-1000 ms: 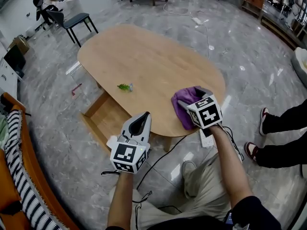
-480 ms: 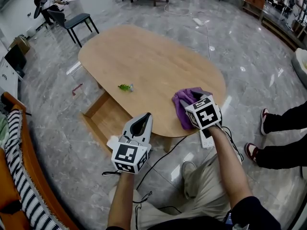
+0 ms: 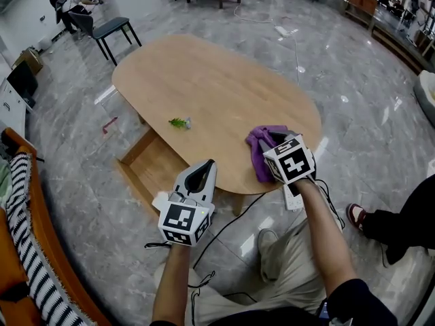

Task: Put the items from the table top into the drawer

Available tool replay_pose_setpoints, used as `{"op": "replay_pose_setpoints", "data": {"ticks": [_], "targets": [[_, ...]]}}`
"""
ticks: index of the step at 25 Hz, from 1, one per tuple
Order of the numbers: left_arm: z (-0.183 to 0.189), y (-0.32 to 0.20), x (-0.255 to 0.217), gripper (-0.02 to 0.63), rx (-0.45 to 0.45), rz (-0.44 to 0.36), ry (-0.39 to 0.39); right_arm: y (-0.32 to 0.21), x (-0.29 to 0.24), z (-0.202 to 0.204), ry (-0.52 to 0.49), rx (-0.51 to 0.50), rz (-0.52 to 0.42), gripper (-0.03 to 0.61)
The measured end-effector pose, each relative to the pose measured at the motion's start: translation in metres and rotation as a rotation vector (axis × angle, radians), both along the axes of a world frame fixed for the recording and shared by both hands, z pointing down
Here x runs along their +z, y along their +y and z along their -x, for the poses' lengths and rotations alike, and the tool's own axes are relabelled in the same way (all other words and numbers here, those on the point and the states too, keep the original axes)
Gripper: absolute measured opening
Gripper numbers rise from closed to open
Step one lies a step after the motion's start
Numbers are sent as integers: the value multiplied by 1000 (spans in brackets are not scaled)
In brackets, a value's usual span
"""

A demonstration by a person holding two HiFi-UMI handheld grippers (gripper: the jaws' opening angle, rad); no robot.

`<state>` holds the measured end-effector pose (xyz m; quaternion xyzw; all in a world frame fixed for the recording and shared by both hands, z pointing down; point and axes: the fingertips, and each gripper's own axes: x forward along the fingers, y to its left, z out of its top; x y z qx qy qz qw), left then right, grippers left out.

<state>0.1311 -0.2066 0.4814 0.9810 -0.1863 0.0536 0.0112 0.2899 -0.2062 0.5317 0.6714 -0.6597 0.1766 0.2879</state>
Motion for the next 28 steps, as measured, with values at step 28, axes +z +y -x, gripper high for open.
{"op": "replay_pose_setpoints", "data": {"ticks": [28], "targets": [[55,-6,-14,5,-96,-26,11,-26,-25,68,-27,-107,-122,94]]}}
